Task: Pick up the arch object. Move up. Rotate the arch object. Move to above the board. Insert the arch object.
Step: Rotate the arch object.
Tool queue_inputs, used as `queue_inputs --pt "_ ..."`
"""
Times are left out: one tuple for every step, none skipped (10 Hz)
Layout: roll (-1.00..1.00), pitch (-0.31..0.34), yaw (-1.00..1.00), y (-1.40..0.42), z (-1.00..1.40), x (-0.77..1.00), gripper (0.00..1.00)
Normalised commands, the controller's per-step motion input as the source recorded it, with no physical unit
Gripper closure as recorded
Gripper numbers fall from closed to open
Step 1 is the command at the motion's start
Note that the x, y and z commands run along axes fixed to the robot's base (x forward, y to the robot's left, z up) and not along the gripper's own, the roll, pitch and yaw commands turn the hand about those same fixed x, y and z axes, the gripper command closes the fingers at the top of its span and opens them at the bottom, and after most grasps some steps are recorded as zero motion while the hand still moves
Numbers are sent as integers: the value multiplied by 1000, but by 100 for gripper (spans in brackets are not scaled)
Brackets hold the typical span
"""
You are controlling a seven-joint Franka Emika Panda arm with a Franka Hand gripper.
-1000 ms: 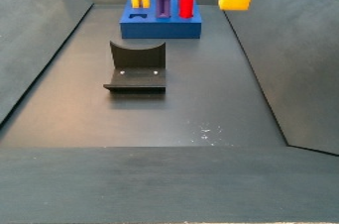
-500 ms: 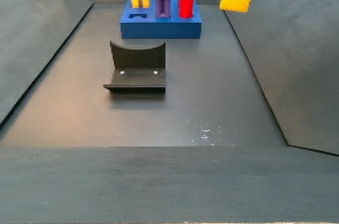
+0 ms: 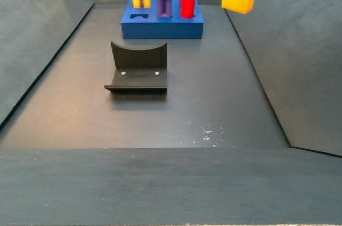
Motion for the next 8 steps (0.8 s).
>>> queue_inputs --pt "48 21 -977 19 -21 31 100" --pt "43 20 -649 17 -20 32 100" --pt "41 20 -437 16 -20 32 100" --pt "39 20 -249 15 -20 32 100" --pt "6 3 -1000 -17 0 41 100" --pt "5 3 -1000 -17 0 41 100" --pt "4 3 -1000 -7 -2 38 100" --pt "4 4 -1000 -1 -4 35 100"
